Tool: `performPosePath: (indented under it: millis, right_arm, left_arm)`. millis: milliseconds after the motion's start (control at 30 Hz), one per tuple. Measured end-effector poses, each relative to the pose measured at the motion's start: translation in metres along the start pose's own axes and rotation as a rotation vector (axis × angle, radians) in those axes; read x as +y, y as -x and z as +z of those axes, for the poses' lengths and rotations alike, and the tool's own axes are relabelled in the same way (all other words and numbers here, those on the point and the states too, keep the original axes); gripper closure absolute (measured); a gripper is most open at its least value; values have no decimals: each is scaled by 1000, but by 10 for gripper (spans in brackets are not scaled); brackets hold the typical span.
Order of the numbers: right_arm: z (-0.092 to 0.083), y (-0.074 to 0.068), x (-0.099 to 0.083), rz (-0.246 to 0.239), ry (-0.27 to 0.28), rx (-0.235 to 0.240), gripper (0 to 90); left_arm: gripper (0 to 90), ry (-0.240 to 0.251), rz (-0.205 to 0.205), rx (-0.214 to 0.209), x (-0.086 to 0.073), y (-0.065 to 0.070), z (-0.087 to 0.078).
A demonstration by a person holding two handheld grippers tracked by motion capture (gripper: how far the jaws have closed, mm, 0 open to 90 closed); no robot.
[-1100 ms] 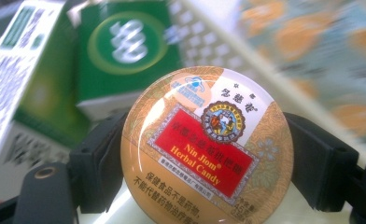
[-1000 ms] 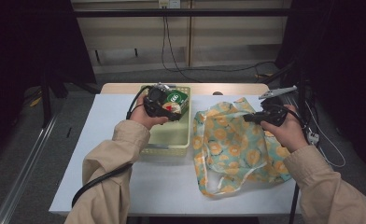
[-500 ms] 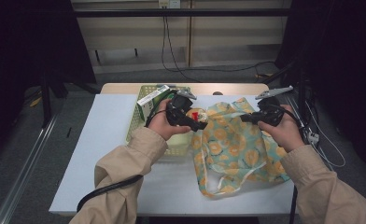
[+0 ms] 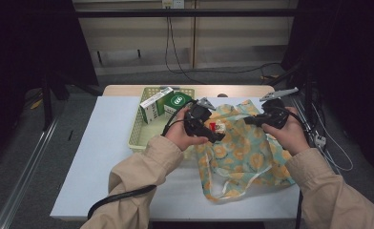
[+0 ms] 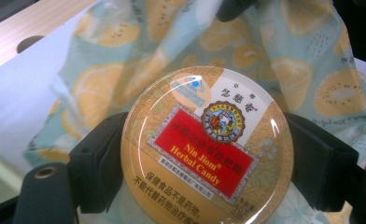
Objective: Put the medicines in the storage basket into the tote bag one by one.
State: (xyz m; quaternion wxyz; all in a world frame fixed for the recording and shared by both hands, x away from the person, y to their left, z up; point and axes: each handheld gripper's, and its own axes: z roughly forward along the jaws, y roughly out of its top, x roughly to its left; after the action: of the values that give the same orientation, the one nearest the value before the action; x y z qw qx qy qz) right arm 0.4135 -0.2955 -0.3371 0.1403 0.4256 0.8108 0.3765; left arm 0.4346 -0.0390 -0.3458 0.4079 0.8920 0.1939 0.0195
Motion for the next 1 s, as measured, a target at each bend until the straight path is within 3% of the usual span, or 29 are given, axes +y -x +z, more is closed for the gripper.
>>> performPosePath:
  millis: [367, 533, 800, 933, 1000]
  right_arm:
    - [-1, 2, 2, 6, 8, -10, 899]
    - [-1, 6, 1, 20, 13, -8, 899]
    - [-3, 10, 0, 33, 20, 9, 899]
    - [-3, 10, 2, 36, 28, 22, 899]
    - [-4, 11, 3, 39, 32, 22, 899]
  left_arm:
    - [206, -4, 5, -7, 1, 12, 36]
    - [206, -6, -19, -3, 2, 12, 53]
    - [206, -32, -13, 32, 13, 2, 80]
    - [205, 12, -53, 86, 19, -12, 94]
    - [202, 44, -62, 87, 22, -19, 101]
